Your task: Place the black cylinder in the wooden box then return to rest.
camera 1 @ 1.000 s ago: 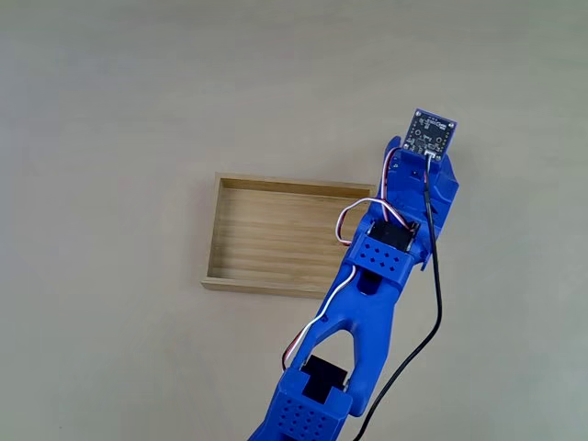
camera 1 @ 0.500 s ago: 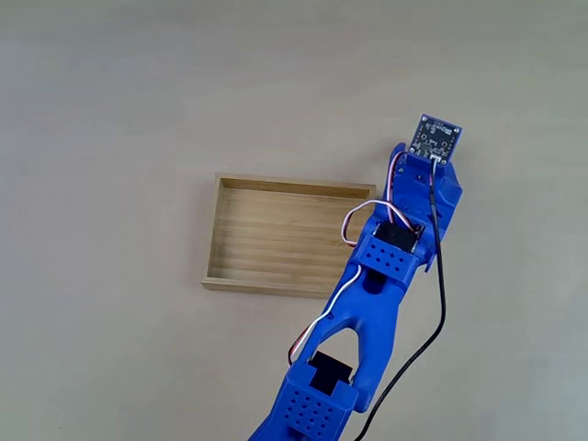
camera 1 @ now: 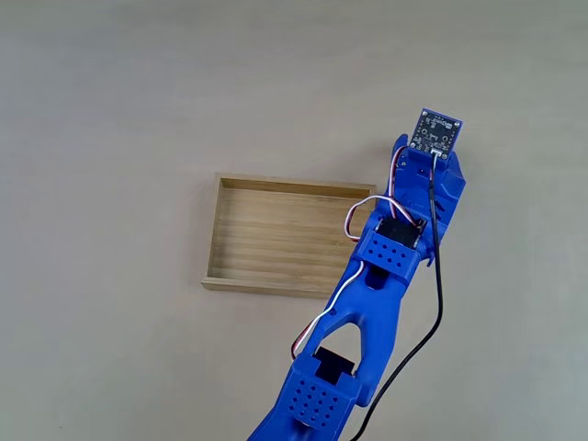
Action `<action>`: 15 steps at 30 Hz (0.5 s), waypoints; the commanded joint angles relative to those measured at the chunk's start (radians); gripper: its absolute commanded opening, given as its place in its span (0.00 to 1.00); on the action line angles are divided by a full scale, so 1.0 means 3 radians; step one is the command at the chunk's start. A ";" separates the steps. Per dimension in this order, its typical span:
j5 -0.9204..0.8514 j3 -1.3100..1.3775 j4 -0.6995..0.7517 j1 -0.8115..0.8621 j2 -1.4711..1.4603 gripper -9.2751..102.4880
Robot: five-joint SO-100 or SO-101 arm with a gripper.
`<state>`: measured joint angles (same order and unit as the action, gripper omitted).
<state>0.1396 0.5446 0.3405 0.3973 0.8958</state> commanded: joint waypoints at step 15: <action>0.0036 0.0747 -0.0133 0.0015 0.0082 0.37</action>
<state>0.1442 0.6381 0.3405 0.3973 0.9664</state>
